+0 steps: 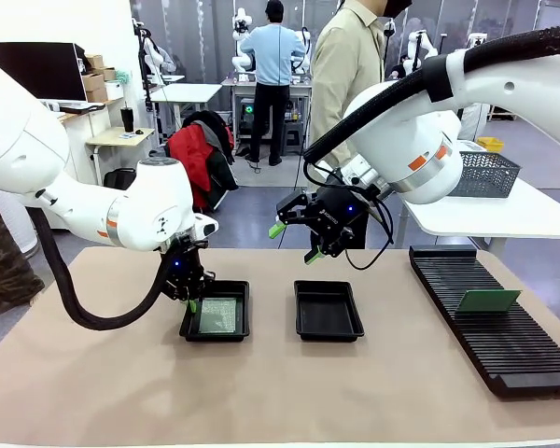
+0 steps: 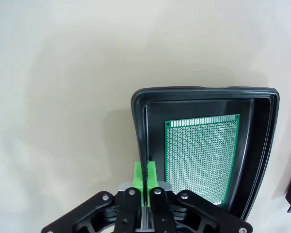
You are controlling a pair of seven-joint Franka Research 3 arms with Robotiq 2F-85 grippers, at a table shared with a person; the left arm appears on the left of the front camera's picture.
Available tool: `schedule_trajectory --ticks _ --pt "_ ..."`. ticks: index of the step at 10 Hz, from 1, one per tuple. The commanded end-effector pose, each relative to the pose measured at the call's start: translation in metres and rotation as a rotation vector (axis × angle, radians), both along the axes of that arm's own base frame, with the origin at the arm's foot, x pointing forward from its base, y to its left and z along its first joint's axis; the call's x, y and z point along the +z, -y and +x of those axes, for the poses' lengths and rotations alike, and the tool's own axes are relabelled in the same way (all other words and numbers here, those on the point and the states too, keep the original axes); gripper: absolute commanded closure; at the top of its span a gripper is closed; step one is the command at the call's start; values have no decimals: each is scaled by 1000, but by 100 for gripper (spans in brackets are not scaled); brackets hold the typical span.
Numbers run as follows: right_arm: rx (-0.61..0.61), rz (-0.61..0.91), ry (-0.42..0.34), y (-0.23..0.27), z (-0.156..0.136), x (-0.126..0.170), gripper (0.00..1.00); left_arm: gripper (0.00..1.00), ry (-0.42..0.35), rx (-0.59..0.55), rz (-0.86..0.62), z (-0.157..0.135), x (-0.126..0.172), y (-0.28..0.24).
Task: Inspect and transfer BCBs to ESD trays.
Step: Pick up the ESD tray and place it on the left side of the table.
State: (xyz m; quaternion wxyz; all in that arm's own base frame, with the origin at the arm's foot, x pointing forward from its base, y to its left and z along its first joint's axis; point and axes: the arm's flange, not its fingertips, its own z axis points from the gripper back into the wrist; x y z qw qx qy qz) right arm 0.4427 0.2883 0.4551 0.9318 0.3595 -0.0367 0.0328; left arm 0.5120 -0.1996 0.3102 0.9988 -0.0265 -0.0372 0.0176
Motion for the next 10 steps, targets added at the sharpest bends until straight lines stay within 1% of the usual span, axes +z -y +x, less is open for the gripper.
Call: schedule_trajectory --ticks 1,7,9,10 --pt "-6 -17 -14 -1 0 2 0 96 0 0 0 0 0 0" --pt "-6 -17 -14 -1 0 2 0 97 24 -68 -248 0 -1 -67" --pt "-6 -17 -14 -1 0 2 0 97 38 -81 -308 0 7 -91" --pt "-6 -17 -14 -1 0 2 0 97 47 -84 -316 0 14 -103"
